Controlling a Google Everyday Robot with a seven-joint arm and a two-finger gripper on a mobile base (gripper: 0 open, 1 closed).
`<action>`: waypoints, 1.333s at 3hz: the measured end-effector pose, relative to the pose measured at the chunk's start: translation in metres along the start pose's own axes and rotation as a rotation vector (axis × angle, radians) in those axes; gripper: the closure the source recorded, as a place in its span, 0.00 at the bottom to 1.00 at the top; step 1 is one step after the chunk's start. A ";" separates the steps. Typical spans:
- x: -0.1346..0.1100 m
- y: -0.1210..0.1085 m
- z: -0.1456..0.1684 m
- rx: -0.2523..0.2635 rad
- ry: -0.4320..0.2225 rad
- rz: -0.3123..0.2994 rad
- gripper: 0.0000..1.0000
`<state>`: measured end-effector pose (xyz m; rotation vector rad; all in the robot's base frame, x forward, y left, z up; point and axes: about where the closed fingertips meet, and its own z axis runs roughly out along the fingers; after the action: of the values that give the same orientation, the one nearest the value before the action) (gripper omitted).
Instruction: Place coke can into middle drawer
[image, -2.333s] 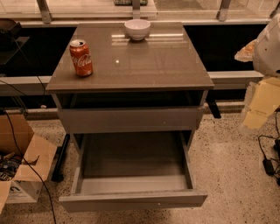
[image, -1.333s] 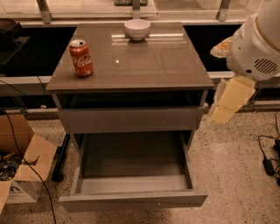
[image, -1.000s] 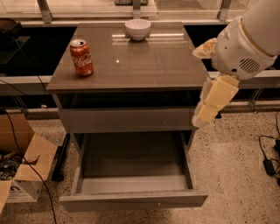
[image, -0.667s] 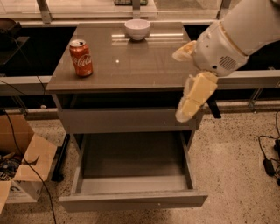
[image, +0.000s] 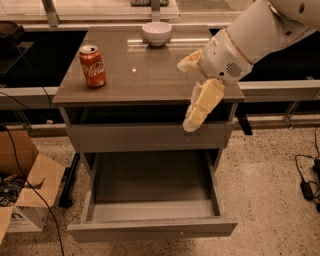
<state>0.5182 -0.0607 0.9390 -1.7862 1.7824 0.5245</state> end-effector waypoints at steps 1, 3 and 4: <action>-0.010 -0.009 0.020 0.010 -0.023 -0.012 0.00; -0.040 -0.052 0.084 0.033 -0.111 -0.078 0.00; -0.057 -0.079 0.115 0.054 -0.192 -0.095 0.00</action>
Offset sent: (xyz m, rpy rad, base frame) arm 0.0633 0.0885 -0.0397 0.0774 -0.0845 0.0660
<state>0.6066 0.0537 0.8952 -1.7127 1.5600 0.5824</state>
